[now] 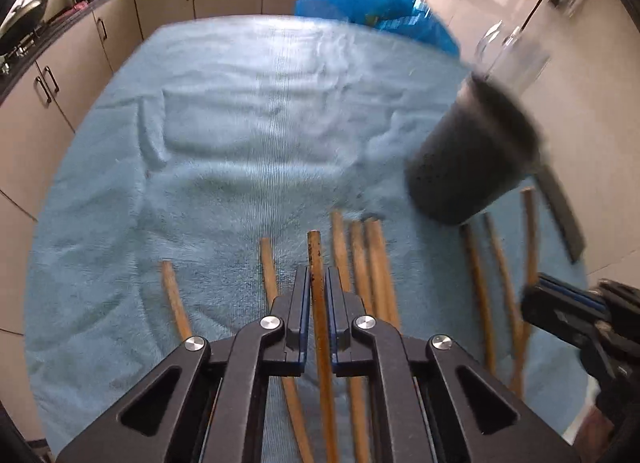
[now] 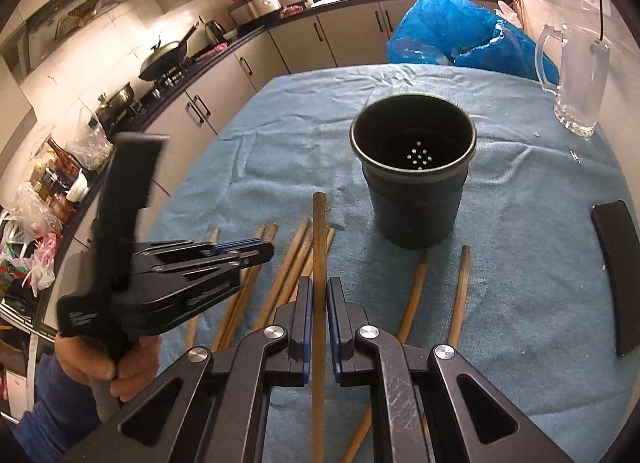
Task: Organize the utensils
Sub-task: 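Close the left gripper on a wooden chopstick while the right gripper lifts its chopstick, then carry both held chopsticks upright over the black utensil cup with both grippers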
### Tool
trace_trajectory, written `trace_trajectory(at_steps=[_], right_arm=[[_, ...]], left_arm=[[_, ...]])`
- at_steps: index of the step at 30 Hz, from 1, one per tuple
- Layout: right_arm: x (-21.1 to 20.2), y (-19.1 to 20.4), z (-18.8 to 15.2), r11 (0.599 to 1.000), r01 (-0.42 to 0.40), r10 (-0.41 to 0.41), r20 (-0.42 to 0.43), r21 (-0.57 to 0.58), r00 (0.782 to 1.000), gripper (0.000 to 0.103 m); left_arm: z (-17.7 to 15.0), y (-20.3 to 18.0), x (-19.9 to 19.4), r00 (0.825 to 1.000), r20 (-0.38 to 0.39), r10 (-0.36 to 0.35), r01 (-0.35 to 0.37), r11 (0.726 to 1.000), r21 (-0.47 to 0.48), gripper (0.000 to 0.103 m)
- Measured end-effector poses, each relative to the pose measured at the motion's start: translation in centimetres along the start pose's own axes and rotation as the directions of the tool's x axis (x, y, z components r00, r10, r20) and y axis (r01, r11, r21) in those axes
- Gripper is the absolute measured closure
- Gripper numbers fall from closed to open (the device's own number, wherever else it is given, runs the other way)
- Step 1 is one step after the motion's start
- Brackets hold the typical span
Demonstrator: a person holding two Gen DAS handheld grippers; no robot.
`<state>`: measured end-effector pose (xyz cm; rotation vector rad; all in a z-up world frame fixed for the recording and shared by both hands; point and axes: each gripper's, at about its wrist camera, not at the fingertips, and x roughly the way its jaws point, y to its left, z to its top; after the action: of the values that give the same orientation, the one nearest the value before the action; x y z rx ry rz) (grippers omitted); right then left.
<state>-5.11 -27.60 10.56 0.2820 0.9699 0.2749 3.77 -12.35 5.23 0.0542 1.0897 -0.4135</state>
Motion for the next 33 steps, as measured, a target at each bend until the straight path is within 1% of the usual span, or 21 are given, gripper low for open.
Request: trace_trajectory(at_steps=[3, 4, 6, 9, 12, 15, 17, 20, 26, 33], right_arm=[[-1.3, 0.0, -0.2, 1.0, -0.006, 0.005, 0.041, 0.007, 0.999, 0.095], [-2.1, 0.2, -0.4, 1.0, -0.005, 0.004, 0.068, 0.009, 0.998, 0.095], [-3.7, 0.8, -0.7, 1.0, 0.003, -0.003, 0.121, -0.001, 0.993, 0.095], [-6.2, 1.7, -1.5, 1.0, 0.009, -0.007, 0.211, -0.01, 0.978, 0.095], [-8.6, 2.7, -2.7, 1.0, 0.026, -0.023, 0.303, -0.007, 0.953, 0.095], [-10.0, 3.2, -3.6, 0.999, 0.041, -0.038, 0.359, 0.001, 0.932, 0.095], [-10.7, 3.4, -3.8, 0.999, 0.041, -0.04, 0.376, 0.006, 0.926, 0.095], [-11.4, 3.6, -3.9, 0.999, 0.045, -0.047, 0.391, 0.015, 0.919, 0.095], [-12.8, 3.3, -4.2, 0.998, 0.044, -0.054, 0.414, 0.034, 0.909, 0.095], [-13.8, 2.9, -4.2, 0.997, 0.051, -0.068, 0.433, 0.05, 0.899, 0.095]], left_arm=[[-0.2, -0.4, -3.8, 0.995, 0.1, -0.009, 0.008, 1.0, 0.008, 0.096], [-0.5, -0.7, -5.5, 0.99, 0.143, -0.008, 0.006, 1.0, 0.012, 0.096], [-0.9, -1.1, -7.8, 0.98, 0.198, -0.01, 0.007, 1.0, 0.015, 0.096], [-1.6, -1.4, -10.9, 0.962, 0.274, -0.012, 0.009, 1.0, 0.014, 0.096], [-2.7, -1.8, -13.1, 0.943, 0.333, -0.001, -0.001, 1.0, 0.007, 0.096], [-3.6, -2.1, -14.8, 0.924, 0.383, 0.014, -0.014, 1.0, -0.002, 0.096], [-3.9, -2.3, -15.6, 0.918, 0.397, 0.007, -0.007, 1.0, -0.002, 0.096], [-4.5, -2.4, -16.6, 0.914, 0.407, 0.001, -0.004, 1.0, 0.007, 0.096], [-4.3, -2.6, -17.3, 0.909, 0.418, -0.007, 0.005, 1.0, 0.007, 0.096], [-4.1, -2.4, -17.6, 0.909, 0.417, -0.009, 0.01, 1.0, 0.001, 0.096]])
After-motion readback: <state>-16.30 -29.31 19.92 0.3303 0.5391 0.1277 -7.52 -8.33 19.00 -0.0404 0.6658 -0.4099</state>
